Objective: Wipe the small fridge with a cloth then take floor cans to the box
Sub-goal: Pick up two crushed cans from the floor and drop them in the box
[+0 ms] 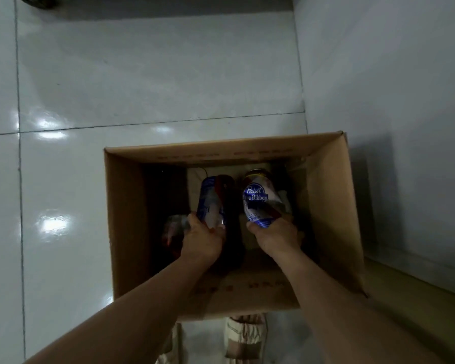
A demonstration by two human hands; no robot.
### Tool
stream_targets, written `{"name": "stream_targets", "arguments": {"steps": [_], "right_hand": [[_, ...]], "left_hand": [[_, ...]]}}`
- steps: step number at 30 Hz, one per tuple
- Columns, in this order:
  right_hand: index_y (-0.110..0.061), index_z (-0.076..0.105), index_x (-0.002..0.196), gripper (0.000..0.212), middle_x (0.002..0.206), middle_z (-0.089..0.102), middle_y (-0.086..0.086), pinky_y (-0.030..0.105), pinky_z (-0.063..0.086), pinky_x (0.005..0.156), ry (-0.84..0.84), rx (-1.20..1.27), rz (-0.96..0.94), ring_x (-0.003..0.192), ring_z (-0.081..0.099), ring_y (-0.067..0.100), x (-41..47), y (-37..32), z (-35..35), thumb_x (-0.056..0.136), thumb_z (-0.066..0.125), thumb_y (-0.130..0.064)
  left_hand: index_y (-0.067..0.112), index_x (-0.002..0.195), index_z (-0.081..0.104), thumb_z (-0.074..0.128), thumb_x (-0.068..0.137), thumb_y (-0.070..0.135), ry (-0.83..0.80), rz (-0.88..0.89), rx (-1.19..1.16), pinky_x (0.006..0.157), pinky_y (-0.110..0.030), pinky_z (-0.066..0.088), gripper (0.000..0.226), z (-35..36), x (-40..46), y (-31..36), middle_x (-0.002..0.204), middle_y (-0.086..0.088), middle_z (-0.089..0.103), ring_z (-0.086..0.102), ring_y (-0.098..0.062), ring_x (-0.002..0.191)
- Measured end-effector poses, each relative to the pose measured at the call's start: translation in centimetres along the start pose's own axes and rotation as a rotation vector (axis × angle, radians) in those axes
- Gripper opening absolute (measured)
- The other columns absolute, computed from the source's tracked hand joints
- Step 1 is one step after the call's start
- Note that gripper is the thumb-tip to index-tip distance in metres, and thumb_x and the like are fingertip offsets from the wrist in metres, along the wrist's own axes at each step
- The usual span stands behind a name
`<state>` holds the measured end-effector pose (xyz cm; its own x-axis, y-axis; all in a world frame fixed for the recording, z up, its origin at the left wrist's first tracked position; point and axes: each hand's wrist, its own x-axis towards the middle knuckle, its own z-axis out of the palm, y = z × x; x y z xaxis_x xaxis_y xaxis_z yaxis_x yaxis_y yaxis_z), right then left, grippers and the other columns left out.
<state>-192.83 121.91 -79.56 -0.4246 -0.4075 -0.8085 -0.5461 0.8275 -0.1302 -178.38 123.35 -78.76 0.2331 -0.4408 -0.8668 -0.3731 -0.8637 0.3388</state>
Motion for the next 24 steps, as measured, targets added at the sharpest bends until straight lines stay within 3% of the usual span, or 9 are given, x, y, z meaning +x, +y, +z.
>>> {"name": "stream_targets", "arguments": {"steps": [3, 9, 12, 17, 24], "right_hand": [[-0.007, 0.017, 0.146, 0.099, 0.143, 0.035, 0.016, 0.036, 0.043, 0.097, -0.031, -0.003, 0.034, 0.131, 0.035, 0.034, 1.8, 0.3, 1.4, 0.075, 0.073, -0.048], [-0.008, 0.019, 0.147, 0.102, 0.149, 0.029, 0.014, 0.038, 0.036, 0.104, -0.092, -0.031, 0.024, 0.137, 0.025, 0.036, 2.8, 1.2, 2.6, 0.072, 0.074, -0.05], [-0.008, 0.016, 0.148, 0.11, 0.148, 0.029, 0.017, 0.037, 0.036, 0.103, -0.103, -0.082, 0.025, 0.135, 0.028, 0.034, 1.8, 0.9, 1.9, 0.068, 0.077, -0.053], [-0.006, 0.009, 0.148, 0.111, 0.151, 0.024, 0.018, 0.038, 0.031, 0.108, -0.089, -0.153, 0.007, 0.139, 0.023, 0.034, -2.3, -0.5, -0.8, 0.071, 0.076, -0.047], [-0.014, 0.016, 0.146, 0.1, 0.145, 0.03, 0.015, 0.039, 0.034, 0.104, -0.012, -0.121, -0.082, 0.133, 0.031, 0.032, -12.6, -4.1, -7.0, 0.071, 0.078, -0.04]], "left_hand": [[0.026, 0.139, 0.016, 0.053, 0.09, 0.033, -0.004, -0.017, -0.034, 0.091, -0.05, 0.049, 0.062, 1.2, 1.9, -0.6, 0.135, -0.018, 0.041, 0.051, -0.038, 0.112], [0.025, 0.142, 0.014, 0.058, 0.087, 0.03, 0.006, -0.001, 0.004, 0.095, -0.049, 0.047, 0.071, 2.3, 2.9, -1.0, 0.137, -0.017, 0.041, 0.048, -0.037, 0.118], [0.023, 0.145, 0.012, 0.059, 0.088, 0.029, -0.046, 0.013, -0.004, 0.097, -0.05, 0.045, 0.074, 1.7, 2.1, -0.6, 0.141, -0.017, 0.041, 0.047, -0.036, 0.121], [0.017, 0.142, 0.022, 0.056, 0.09, 0.028, -0.068, 0.043, 0.091, 0.097, -0.041, 0.045, 0.063, -1.1, -1.9, 1.6, 0.136, -0.014, 0.046, 0.051, -0.032, 0.118], [0.017, 0.137, 0.031, 0.06, 0.088, 0.033, -0.13, 0.15, 0.169, 0.087, -0.03, 0.042, 0.059, -7.3, -12.3, 5.1, 0.133, -0.008, 0.049, 0.053, -0.022, 0.114]]}}
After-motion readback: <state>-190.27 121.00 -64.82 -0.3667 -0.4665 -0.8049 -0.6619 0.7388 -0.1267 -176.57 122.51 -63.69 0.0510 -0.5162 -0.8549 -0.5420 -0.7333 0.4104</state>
